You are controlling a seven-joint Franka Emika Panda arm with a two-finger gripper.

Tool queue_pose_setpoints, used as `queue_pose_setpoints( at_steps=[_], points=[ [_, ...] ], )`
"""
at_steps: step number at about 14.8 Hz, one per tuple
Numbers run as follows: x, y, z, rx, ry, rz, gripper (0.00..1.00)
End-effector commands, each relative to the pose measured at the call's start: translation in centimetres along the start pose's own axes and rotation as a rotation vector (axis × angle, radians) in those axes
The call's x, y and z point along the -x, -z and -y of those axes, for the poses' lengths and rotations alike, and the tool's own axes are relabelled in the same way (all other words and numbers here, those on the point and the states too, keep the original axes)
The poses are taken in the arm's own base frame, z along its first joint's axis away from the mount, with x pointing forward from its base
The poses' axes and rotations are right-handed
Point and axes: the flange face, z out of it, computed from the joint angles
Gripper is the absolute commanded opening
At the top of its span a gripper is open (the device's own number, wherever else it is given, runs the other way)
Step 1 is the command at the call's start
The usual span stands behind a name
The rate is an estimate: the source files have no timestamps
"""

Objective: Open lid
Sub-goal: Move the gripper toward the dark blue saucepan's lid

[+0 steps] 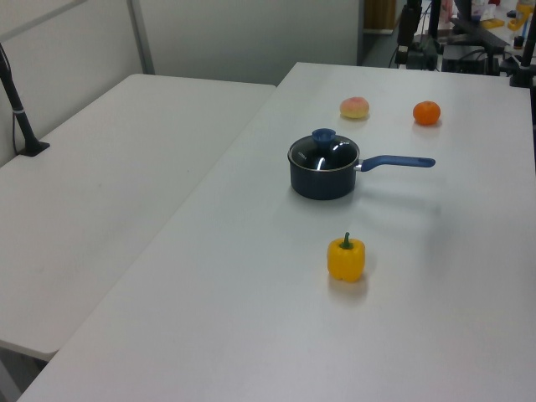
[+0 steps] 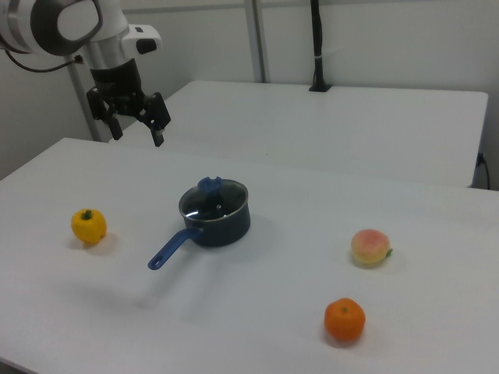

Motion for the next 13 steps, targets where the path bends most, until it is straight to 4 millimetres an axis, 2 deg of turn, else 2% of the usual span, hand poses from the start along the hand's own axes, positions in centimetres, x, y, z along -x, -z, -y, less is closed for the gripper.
queue_pose_setpoints(
  at_steps=[1,11,13],
  points=[
    [0.71,-0.11,0.07,-0.002,0.016,-0.011,1.00],
    [0.73,0.00,0.00,-0.002,0.017,-0.014,1.00],
    [0.65,-0.16,-0.82,-0.001,0.013,-0.016,1.00]
  ],
)
